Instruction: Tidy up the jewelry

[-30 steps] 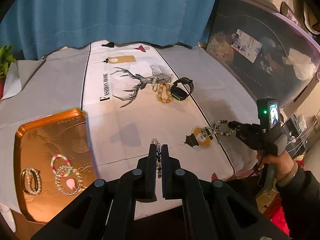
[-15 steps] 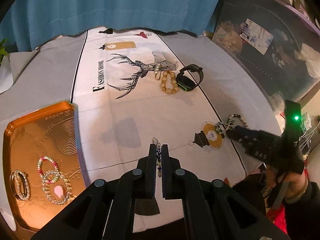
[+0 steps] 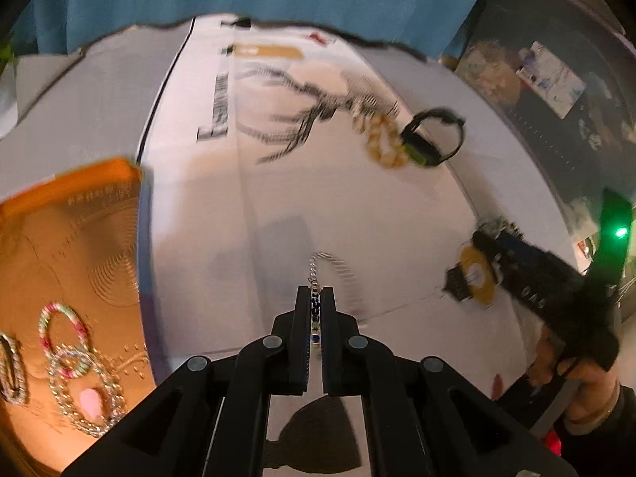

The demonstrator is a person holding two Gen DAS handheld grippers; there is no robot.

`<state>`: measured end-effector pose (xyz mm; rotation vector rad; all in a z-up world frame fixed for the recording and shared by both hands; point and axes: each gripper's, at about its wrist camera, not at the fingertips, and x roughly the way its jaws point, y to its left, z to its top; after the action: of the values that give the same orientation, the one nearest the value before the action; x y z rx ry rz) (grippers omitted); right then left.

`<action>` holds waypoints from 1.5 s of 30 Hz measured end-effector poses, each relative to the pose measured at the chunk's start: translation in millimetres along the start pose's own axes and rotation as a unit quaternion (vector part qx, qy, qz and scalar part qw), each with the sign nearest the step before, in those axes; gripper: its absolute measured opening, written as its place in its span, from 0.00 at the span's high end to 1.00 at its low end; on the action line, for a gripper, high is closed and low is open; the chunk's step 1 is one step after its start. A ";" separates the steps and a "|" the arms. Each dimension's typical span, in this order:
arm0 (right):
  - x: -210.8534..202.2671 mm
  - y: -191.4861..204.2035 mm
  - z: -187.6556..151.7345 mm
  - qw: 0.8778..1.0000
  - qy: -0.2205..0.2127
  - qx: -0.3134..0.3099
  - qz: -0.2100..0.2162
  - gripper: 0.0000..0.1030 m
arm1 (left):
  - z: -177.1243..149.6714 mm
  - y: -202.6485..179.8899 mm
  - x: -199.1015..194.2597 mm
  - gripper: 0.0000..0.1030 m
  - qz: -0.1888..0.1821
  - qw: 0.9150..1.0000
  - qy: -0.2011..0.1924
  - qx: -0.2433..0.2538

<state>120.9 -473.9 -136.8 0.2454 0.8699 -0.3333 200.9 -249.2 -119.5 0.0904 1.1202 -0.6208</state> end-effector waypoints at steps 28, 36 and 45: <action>-24.6 -16.0 21.6 0.998 -0.026 0.058 0.009 1.00 | 4.7 -5.0 -28.8 0.98 -0.024 0.999 -0.031 0.000; -35.6 -18.3 39.7 0.997 0.007 -0.035 0.063 0.84 | 3.9 -5.4 -47.7 0.98 -0.018 0.999 -0.046 0.005; 18.5 -38.0 47.6 0.987 0.043 -0.143 0.052 0.53 | 6.9 3.5 -13.1 0.98 -0.030 0.999 -0.027 -0.002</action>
<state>150.9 -528.7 -124.4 0.0386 0.9754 -0.0993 204.5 -243.4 -105.9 0.0358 1.0761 -0.6707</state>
